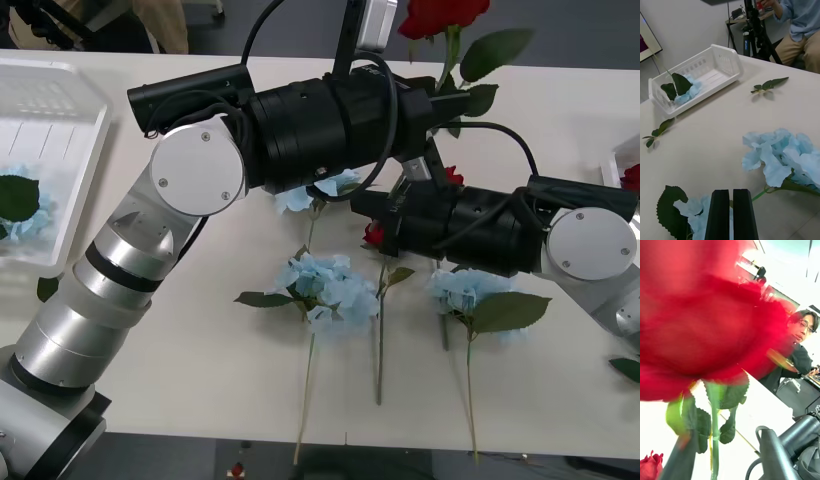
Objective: Put the red flowers into the right box and the blue flowers into the left box
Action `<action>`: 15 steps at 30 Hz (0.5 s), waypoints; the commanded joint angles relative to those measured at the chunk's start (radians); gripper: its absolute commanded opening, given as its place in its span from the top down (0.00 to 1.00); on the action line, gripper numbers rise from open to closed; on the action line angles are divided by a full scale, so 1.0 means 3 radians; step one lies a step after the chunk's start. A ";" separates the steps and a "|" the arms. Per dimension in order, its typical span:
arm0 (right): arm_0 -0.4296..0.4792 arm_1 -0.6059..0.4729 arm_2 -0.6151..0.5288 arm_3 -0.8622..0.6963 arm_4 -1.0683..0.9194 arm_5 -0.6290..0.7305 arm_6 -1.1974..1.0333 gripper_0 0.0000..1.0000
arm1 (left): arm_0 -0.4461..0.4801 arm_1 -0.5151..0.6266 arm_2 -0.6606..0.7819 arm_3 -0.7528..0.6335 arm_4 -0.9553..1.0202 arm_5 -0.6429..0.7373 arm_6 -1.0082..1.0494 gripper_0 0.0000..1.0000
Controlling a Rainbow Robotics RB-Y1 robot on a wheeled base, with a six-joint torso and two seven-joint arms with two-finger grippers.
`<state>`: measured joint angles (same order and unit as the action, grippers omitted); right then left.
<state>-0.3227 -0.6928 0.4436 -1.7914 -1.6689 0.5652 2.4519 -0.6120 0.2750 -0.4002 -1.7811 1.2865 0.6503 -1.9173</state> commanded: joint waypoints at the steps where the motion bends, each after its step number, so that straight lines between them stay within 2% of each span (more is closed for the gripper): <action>1: -0.0034 -0.0099 -0.0037 -0.0057 -0.0015 -0.0053 0.0049 1.00 | -0.0108 0.0034 0.0005 -0.0102 0.0007 -0.0030 -0.0139 0.00; 9: -0.0019 -0.0283 -0.0042 -0.0026 -0.0067 -0.0033 -0.0099 1.00 | -0.0108 0.0034 0.0005 -0.0102 0.0007 -0.0030 -0.0139 0.00; 15: 0.0017 -0.0528 -0.0129 0.0158 -0.0051 0.0238 -0.0483 1.00 | -0.0108 0.0034 0.0005 -0.0102 0.0007 -0.0030 -0.0139 0.00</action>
<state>-0.3225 -0.8026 0.4400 -1.7536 -1.6847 0.6242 2.3915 -0.6120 0.2750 -0.4002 -1.7811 1.2865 0.6503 -1.9173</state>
